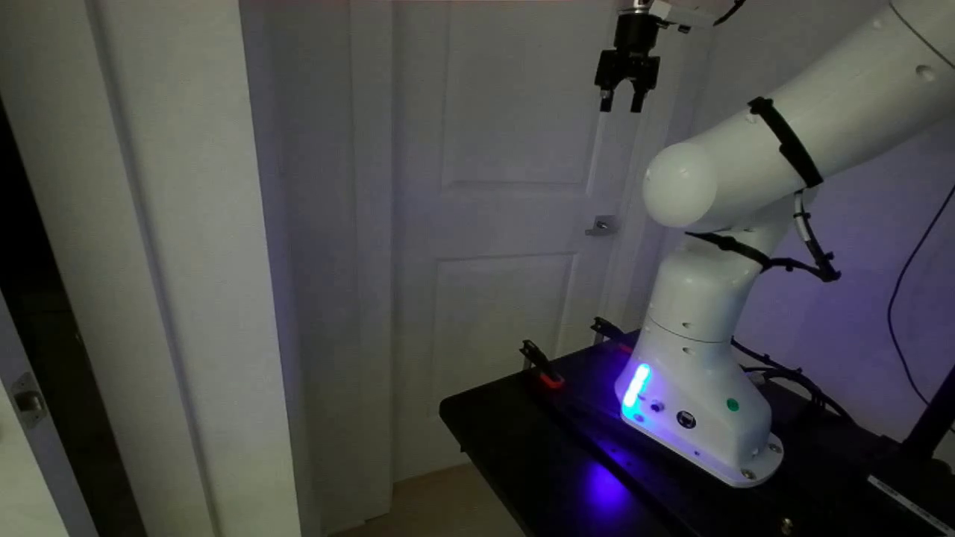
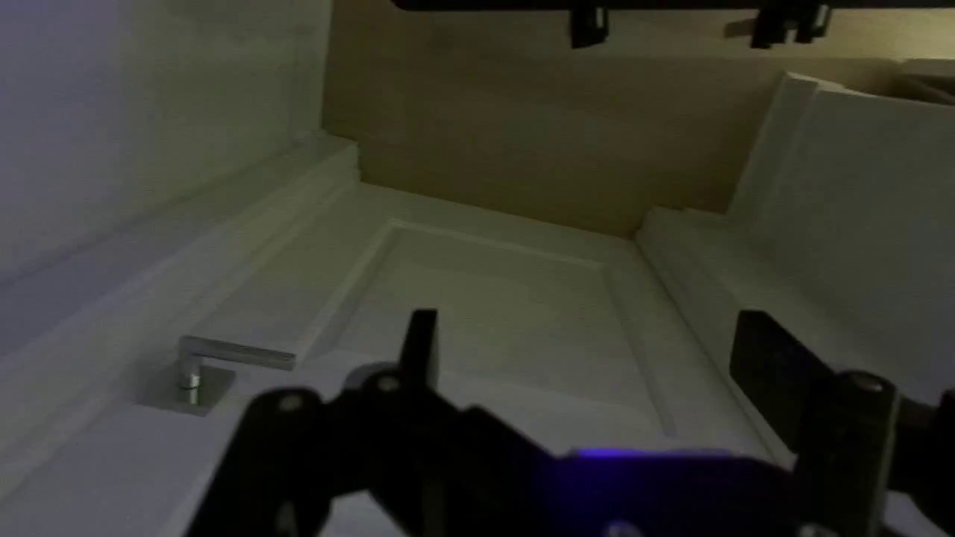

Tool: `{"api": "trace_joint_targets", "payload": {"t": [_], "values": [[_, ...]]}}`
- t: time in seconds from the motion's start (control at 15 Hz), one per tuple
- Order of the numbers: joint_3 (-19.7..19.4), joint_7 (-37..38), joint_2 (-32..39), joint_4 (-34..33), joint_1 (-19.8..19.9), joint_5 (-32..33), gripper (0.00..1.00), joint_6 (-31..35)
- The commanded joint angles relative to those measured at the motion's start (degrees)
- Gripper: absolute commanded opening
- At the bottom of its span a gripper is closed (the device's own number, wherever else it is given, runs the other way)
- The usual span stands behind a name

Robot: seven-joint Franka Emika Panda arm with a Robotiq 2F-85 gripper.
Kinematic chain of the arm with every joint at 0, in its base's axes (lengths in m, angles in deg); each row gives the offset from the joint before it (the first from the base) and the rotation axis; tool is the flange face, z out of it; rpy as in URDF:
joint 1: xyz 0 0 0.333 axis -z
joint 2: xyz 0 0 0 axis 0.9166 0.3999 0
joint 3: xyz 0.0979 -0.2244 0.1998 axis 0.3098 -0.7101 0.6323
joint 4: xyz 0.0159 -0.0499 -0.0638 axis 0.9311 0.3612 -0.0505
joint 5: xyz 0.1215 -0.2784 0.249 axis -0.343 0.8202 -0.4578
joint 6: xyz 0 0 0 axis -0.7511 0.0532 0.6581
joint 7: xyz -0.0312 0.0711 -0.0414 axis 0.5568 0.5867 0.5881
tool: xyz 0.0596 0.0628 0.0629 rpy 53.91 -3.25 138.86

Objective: Turn on the light

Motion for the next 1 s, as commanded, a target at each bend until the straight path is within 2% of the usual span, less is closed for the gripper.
{"api": "trace_joint_targets", "payload": {"t": [0.0,0.33,0.93], "values": [[-2.74,-2.32,1.48,0.09,-3.30,-8.76,1.00,0.71],[-4.17,-8.54,2.76,3.51,-7.31,-20.30,1.00,4.41],[-0.33,-20.00,2.12,10.90,-14.16,-33.48,1.00,14.59]]}}
